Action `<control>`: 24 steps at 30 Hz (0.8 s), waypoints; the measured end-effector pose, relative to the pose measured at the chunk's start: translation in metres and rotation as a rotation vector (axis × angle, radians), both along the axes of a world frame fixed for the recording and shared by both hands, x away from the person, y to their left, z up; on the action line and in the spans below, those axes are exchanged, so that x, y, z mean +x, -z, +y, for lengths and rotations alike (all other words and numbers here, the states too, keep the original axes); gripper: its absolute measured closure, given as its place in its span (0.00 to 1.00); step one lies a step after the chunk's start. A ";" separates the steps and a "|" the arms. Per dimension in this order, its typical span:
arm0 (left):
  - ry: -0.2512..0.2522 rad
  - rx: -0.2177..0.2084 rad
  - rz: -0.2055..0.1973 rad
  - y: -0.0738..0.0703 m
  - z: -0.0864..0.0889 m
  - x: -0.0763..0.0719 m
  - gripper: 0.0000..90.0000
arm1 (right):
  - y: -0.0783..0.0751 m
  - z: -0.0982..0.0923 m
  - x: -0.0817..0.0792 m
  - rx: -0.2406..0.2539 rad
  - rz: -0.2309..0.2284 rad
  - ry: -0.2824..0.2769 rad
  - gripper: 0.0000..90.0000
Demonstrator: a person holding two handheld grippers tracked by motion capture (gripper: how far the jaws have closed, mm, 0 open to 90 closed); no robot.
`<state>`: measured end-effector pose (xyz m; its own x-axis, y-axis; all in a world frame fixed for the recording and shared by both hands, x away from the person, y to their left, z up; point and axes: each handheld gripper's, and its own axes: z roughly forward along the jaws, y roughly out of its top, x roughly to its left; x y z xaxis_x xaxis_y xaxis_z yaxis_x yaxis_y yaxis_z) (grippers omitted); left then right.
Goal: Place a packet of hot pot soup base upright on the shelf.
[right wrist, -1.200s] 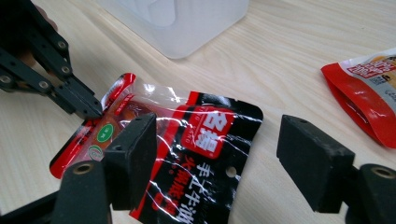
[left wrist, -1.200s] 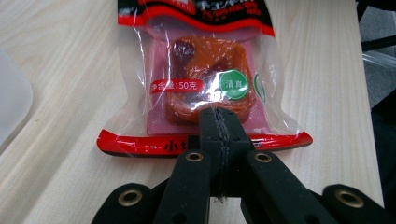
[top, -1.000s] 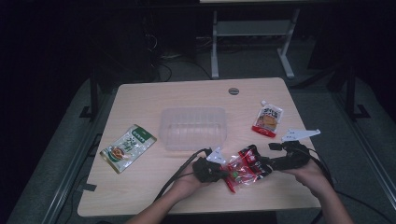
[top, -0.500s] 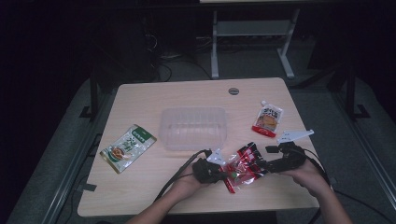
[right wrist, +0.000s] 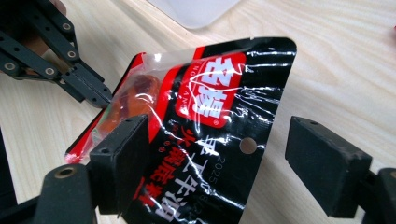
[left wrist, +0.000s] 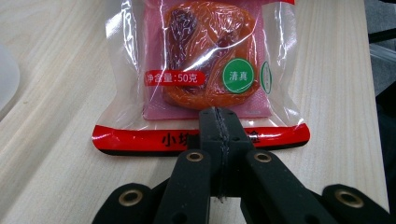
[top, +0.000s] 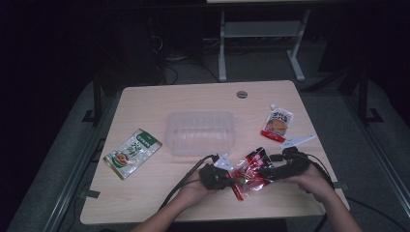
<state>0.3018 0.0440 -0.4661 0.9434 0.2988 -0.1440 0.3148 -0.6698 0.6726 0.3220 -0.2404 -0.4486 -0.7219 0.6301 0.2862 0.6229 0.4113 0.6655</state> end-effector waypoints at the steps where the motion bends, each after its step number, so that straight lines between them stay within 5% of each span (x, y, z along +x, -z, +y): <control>1: -0.001 0.000 0.002 0.000 0.000 0.000 1.00 | 0.001 0.000 0.000 0.005 0.008 0.000 0.24; 15: -0.013 -0.005 -0.005 0.000 0.000 -0.002 1.00 | 0.010 0.003 0.003 0.062 0.096 -0.043 0.31; 24: -0.019 -0.007 -0.002 0.001 0.000 -0.002 1.00 | 0.002 -0.007 0.003 0.117 0.095 -0.050 0.55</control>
